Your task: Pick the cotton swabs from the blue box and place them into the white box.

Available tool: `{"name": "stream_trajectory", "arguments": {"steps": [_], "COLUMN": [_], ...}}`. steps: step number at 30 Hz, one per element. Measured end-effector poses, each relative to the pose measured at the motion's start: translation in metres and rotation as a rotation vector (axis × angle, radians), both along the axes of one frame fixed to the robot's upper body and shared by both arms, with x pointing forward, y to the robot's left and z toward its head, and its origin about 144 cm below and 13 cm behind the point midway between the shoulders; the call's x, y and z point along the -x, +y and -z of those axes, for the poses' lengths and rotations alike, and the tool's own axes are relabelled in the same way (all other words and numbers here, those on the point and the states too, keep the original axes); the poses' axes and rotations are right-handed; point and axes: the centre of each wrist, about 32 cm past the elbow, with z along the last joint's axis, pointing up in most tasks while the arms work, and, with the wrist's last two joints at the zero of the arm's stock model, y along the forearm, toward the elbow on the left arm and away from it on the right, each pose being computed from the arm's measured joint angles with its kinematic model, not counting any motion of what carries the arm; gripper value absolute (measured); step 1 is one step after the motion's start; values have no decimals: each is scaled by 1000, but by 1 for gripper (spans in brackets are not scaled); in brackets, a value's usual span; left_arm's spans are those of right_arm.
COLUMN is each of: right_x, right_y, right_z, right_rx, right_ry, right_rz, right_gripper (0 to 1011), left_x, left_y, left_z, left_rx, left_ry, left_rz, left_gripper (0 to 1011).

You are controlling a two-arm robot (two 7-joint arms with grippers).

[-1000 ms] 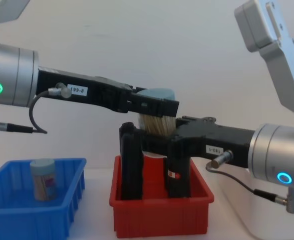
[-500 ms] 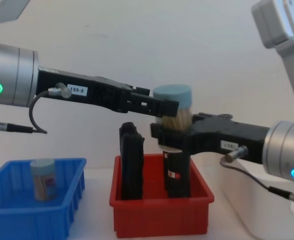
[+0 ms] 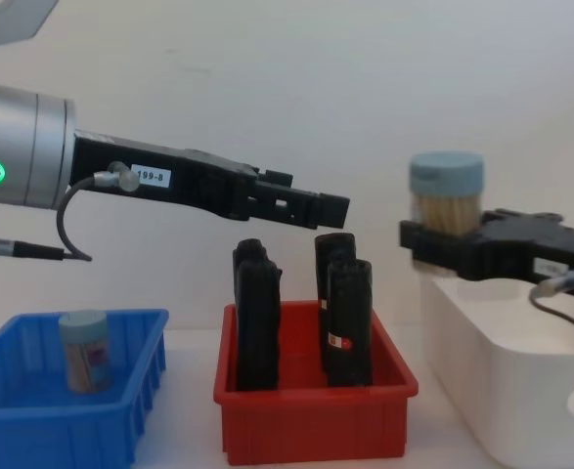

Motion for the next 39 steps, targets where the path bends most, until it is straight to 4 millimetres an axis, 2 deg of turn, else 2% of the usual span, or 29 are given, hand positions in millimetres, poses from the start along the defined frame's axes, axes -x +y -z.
{"name": "stream_trajectory", "arguments": {"steps": [12, 21, 36, 39], "right_x": [0, -12, -37, -41], "right_y": [-31, -51, -57, -57], "right_z": [2, 12, 28, 31], "right_rx": [-23, -29, -25, -22], "right_ry": [6, 38, 98, 107], "right_rz": [167, 292, 342, 341], "right_gripper": [642, 642, 642, 712], "left_x": [0, 0, 0, 0], "left_y": [0, 0, 0, 0], "left_z": [0, 0, 0, 0], "left_rx": [0, 0, 0, 0], "left_ry": [0, 0, 0, 0], "left_rz": [0, 0, 0, 0], "left_gripper": [999, 1000, 1000, 1000]}}
